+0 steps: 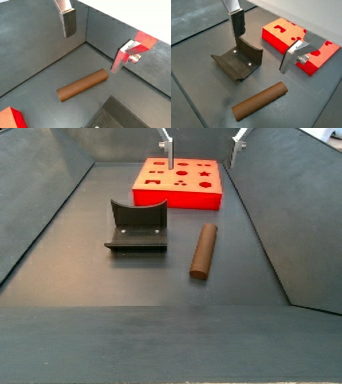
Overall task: Pick up the oval object. Move up. Place the oval object on the fixture. Regrasp the oval object. Move to above the board. Insert the oval object.
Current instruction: Pick up the oval object.
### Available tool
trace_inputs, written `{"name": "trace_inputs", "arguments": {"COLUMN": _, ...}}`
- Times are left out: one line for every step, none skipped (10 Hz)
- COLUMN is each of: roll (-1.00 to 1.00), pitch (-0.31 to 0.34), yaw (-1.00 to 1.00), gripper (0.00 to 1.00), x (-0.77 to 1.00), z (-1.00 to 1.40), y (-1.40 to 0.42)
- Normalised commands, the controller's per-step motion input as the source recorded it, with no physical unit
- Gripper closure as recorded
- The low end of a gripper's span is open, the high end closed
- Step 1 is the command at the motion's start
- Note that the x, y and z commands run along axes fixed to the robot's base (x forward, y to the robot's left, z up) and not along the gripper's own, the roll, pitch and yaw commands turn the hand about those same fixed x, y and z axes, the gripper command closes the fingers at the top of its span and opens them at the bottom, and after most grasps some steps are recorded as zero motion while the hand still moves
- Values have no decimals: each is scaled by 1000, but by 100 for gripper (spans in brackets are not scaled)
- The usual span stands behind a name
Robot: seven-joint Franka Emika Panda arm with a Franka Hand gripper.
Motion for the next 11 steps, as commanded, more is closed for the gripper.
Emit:
{"name": "trace_inputs", "arguments": {"roll": 0, "pitch": -101, "yaw": -46, "gripper": 0, "x": 154, "z": -480, "y": -57}}
{"name": "trace_inputs", "arguments": {"roll": 0, "pitch": -183, "yaw": 0, "gripper": 0, "x": 177, "z": -843, "y": 0}}
{"name": "trace_inputs", "arguments": {"roll": 31, "pitch": -177, "yaw": 0, "gripper": 0, "x": 143, "z": -866, "y": 0}}
{"name": "trace_inputs", "arguments": {"roll": 84, "pitch": -186, "yaw": -83, "gripper": 0, "x": 63, "z": -869, "y": -180}}
{"name": "trace_inputs", "arguments": {"roll": 121, "pitch": -204, "yaw": -251, "gripper": 0, "x": 17, "z": -831, "y": -340}}
{"name": "trace_inputs", "arguments": {"roll": 143, "pitch": -199, "yaw": -263, "gripper": 0, "x": 0, "z": -817, "y": -349}}
{"name": "trace_inputs", "arguments": {"roll": 143, "pitch": -203, "yaw": -340, "gripper": 0, "x": 0, "z": -820, "y": -437}}
{"name": "trace_inputs", "arguments": {"roll": 140, "pitch": -220, "yaw": -331, "gripper": 0, "x": 0, "z": -783, "y": -400}}
{"name": "trace_inputs", "arguments": {"roll": 161, "pitch": -221, "yaw": -283, "gripper": 0, "x": -149, "z": -720, "y": -283}}
{"name": "trace_inputs", "arguments": {"roll": 111, "pitch": -261, "yaw": -257, "gripper": 0, "x": -546, "z": -646, "y": 0}}
{"name": "trace_inputs", "arguments": {"roll": 110, "pitch": -274, "yaw": -269, "gripper": 0, "x": -711, "z": -597, "y": 0}}
